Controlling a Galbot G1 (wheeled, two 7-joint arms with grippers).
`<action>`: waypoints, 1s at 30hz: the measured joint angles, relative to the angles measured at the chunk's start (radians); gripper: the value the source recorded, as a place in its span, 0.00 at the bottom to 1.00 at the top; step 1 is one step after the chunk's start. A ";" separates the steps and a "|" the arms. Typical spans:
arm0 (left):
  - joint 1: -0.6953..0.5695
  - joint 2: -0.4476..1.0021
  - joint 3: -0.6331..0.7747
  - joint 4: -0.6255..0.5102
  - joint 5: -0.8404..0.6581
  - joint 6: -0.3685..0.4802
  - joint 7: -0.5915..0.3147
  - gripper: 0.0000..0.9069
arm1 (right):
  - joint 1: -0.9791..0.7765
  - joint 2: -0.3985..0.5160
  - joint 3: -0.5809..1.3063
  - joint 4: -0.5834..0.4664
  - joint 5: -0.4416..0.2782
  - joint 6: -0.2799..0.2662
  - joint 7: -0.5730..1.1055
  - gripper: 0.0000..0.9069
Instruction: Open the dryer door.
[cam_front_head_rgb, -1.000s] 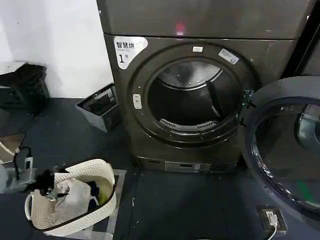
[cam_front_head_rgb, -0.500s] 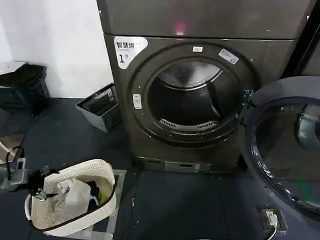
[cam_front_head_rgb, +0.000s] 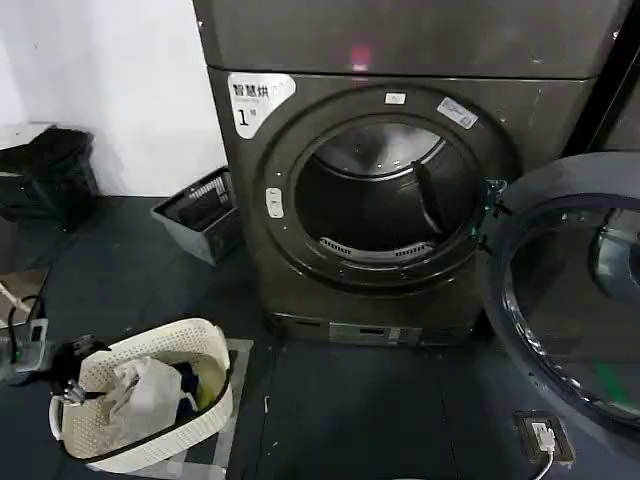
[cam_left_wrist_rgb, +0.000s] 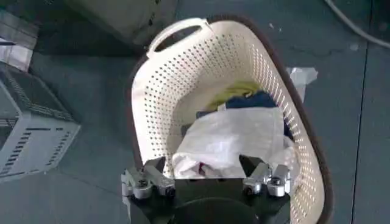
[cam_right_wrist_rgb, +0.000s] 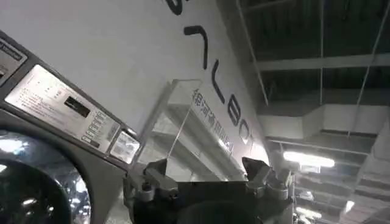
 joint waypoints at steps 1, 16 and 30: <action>0.000 0.000 0.000 0.000 0.001 -0.002 0.000 1.00 | -0.002 0.000 0.003 0.000 0.000 0.000 0.000 1.00; 0.006 0.007 0.002 -0.005 0.006 -0.011 0.005 1.00 | -0.014 0.011 0.035 0.006 -0.001 -0.003 0.000 1.00; 0.005 0.009 0.003 -0.001 0.031 -0.018 0.010 1.00 | -0.013 0.023 0.026 0.011 -0.018 -0.010 -0.003 1.00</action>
